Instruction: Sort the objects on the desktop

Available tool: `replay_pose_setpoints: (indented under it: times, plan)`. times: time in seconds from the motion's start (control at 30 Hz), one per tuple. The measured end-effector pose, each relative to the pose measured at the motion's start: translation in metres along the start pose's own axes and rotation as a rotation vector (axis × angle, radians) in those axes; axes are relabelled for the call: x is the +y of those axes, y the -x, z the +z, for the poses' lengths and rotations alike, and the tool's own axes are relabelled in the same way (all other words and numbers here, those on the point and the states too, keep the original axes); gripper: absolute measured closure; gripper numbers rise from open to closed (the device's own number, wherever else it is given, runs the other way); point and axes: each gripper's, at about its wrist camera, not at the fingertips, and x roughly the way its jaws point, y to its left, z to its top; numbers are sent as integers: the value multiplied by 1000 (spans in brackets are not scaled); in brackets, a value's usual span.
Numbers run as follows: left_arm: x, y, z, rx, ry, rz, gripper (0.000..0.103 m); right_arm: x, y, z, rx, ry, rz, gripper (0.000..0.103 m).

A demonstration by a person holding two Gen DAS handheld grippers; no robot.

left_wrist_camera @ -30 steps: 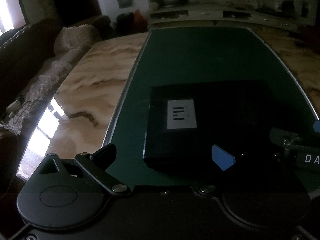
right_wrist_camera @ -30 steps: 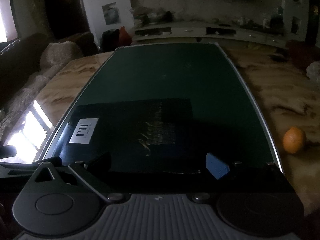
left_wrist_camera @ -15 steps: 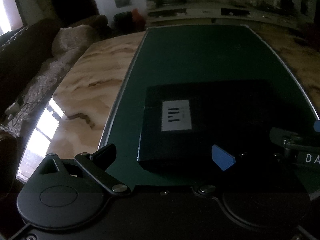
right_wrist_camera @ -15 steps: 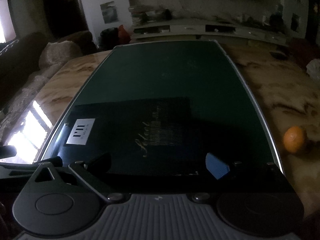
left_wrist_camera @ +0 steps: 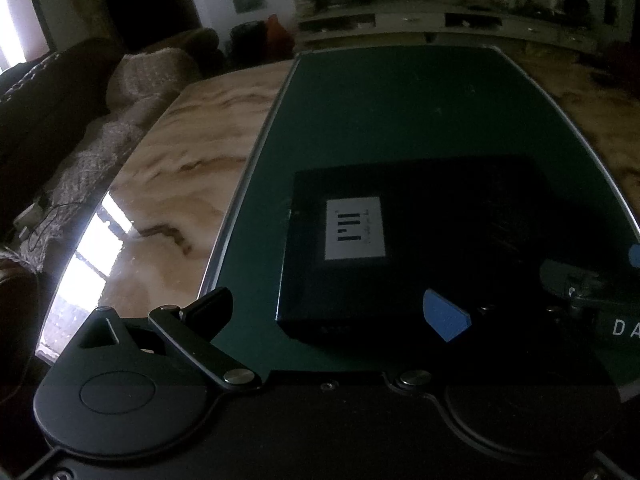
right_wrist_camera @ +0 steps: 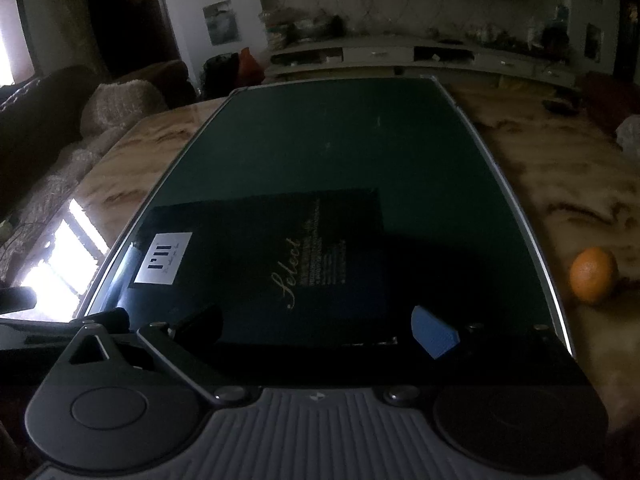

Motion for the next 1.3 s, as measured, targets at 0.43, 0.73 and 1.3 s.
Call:
replay_pose_setpoints:
  times: [0.43, 0.73, 1.3]
  plan:
    - [-3, -1, -1, -1, -8, -16, 0, -6, -1, -5, 12, -18, 20, 0]
    - [-1, 0, -1, -22, -6, -9, 0, -5, 1, -6, 14, -20, 30, 0]
    - [0, -6, -3, -25, -3, -52, 0, -4, -2, -7, 14, -24, 32, 0]
